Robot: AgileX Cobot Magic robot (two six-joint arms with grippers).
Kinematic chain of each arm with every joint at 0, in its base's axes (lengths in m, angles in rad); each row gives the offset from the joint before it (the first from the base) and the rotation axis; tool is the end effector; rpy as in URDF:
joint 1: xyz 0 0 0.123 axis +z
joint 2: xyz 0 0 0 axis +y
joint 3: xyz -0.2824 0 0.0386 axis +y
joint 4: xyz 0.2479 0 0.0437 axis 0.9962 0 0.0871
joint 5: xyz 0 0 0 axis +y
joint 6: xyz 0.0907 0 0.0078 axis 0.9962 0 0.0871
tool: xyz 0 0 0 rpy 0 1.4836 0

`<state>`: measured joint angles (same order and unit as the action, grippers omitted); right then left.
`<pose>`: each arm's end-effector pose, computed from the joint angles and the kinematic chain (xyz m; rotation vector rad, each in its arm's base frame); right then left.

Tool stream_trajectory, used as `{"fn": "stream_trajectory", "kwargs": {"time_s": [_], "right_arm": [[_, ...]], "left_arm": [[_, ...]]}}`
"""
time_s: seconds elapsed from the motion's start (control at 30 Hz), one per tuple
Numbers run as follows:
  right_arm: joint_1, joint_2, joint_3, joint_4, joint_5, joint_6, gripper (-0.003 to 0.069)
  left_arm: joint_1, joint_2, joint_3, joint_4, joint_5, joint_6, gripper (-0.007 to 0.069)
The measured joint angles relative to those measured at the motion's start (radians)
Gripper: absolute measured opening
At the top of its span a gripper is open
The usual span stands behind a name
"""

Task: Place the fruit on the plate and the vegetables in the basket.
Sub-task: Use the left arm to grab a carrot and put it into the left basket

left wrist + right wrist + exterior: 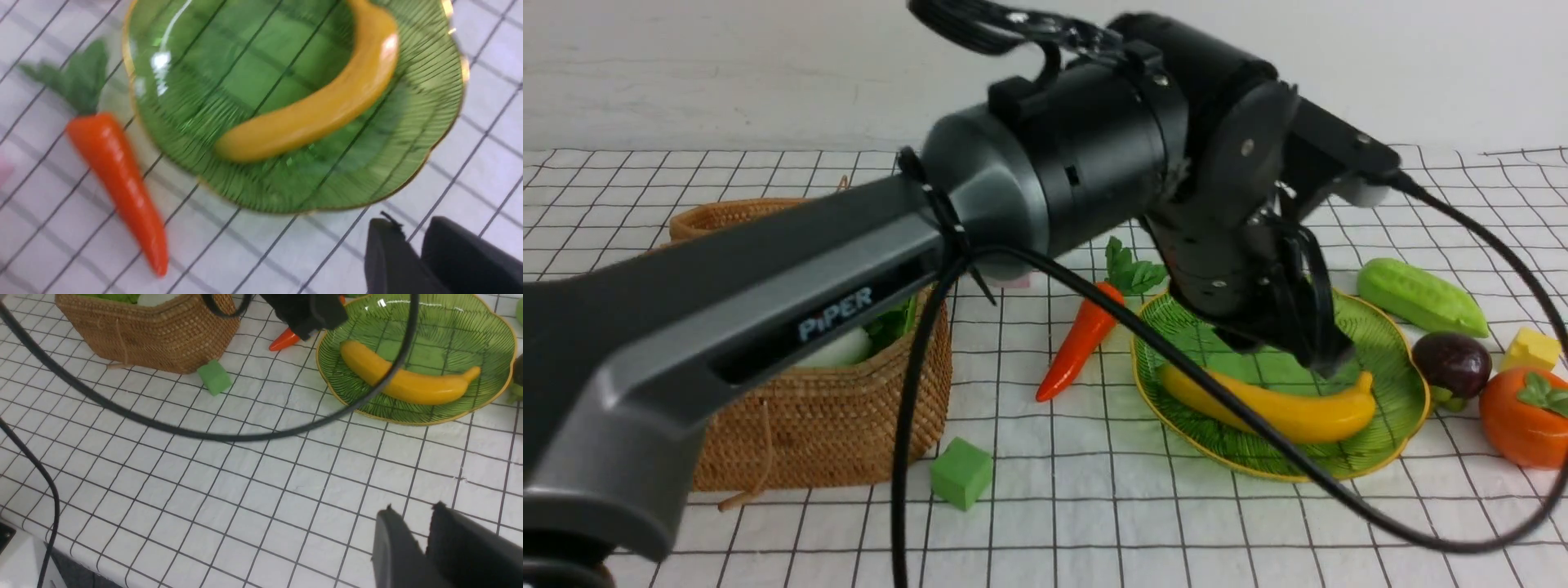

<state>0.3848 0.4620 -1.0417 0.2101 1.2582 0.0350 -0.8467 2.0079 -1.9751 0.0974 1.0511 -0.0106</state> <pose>0.0138 0.0251 0.4064 -0.4253 2.1423 0.4937 0.3059 -0.3343 0.3219 1.0719 2.3388 -0.1999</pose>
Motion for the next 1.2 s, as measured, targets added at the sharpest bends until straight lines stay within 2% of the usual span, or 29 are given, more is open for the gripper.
{"fn": "stream_trajectory", "kwargs": {"time_s": [0.07,0.2,0.23,0.27,0.37,0.47,0.57,0.8,0.93,0.97,1.2], "right_arm": [[0.000,0.000,0.000,0.003,-0.020,0.000,0.0154],[0.000,0.000,0.000,0.007,-0.048,0.000,0.0156],[0.000,0.000,0.000,0.012,-0.058,0.000,0.0158],[0.000,0.000,0.000,0.013,-0.061,0.000,0.0158],[0.000,0.000,0.000,0.022,-0.071,0.000,0.0159],[0.000,0.000,0.000,0.022,-0.081,-0.001,0.0162],[0.000,0.000,0.000,0.022,-0.087,-0.001,0.0162],[0.000,0.000,0.000,0.029,-0.089,-0.001,0.0169],[0.000,0.000,0.000,0.048,-0.086,-0.001,0.0173],[0.000,0.000,0.000,0.053,-0.085,-0.001,0.0173],[0.000,0.000,0.000,0.055,-0.081,-0.001,0.0179]], "left_arm": [[0.039,0.014,0.000,0.008,0.050,-0.029,0.0055],[0.121,0.087,0.000,-0.010,0.070,-0.031,0.0087],[0.161,0.132,0.000,-0.012,0.059,-0.024,0.0146],[0.165,0.136,0.000,-0.012,0.053,-0.022,0.0155],[0.214,0.190,0.001,-0.012,0.002,-0.017,0.0304],[0.238,0.218,0.001,-0.008,-0.061,-0.016,0.0407],[0.241,0.238,0.001,0.000,-0.117,0.011,0.0442],[0.249,0.299,0.001,0.024,-0.185,0.031,0.0388],[0.259,0.333,0.001,0.033,-0.193,0.031,0.0307],[0.259,0.336,0.000,0.040,-0.194,0.031,0.0255],[0.259,0.328,-0.012,0.067,-0.174,0.019,0.0242]]}}
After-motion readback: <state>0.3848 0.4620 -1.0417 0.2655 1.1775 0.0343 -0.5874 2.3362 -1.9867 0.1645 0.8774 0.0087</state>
